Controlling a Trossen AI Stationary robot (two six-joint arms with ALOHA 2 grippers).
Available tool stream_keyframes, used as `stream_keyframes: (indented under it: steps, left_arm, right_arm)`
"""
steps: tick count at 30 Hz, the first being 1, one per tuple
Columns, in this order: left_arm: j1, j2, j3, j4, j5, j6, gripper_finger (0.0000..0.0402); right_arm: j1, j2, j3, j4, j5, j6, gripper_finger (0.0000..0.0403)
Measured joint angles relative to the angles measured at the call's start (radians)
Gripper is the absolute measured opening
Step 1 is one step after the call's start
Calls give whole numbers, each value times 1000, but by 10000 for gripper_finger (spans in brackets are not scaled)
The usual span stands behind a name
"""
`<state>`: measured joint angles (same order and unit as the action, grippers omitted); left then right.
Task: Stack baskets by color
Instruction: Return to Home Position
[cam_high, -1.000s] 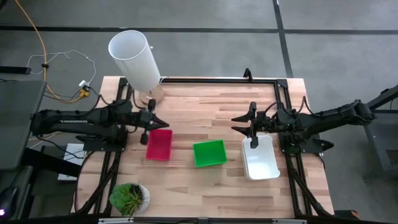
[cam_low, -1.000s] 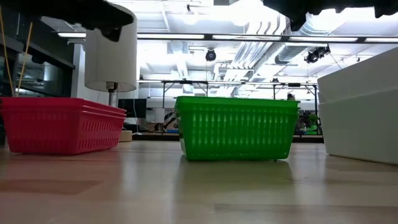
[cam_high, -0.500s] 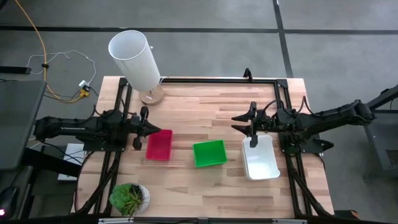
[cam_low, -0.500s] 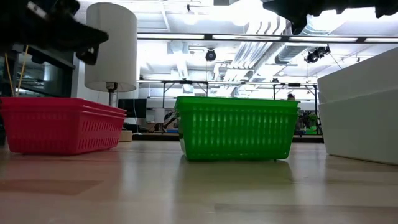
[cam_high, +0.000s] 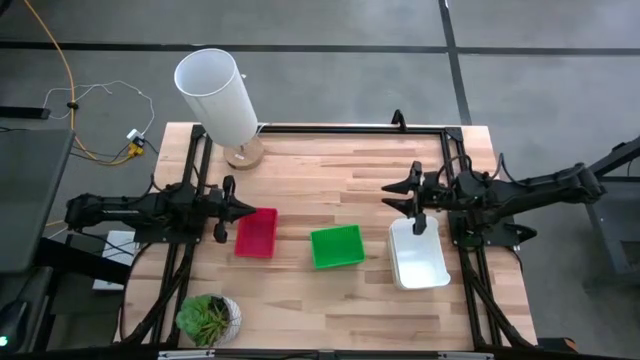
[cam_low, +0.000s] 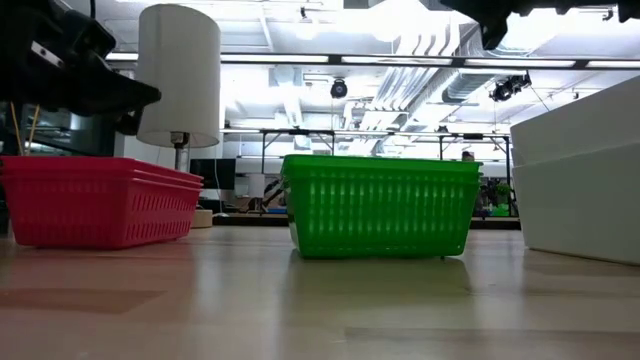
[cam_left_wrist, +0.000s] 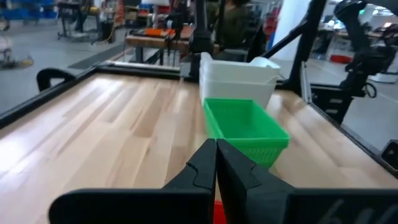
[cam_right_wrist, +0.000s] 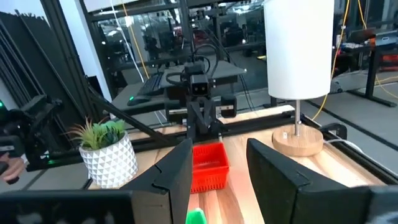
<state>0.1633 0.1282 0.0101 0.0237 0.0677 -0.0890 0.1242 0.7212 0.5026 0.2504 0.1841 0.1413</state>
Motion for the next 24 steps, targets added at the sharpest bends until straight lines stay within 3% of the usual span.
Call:
stream_keyframes:
  steps: [9,15,24]
  left_arm:
    - [-47,-5,2,-2,-20,-5,0]
    - [-49,-5,2,-3,-22,4,0]
    - [-49,-4,2,-4,-28,14,0]
  right_arm:
    - [0,-111,0,-196,-50,-12,124]
    - [0,-247,-21,-281,-51,-11,15]
    - [0,-432,-222,-195,-39,28,4]
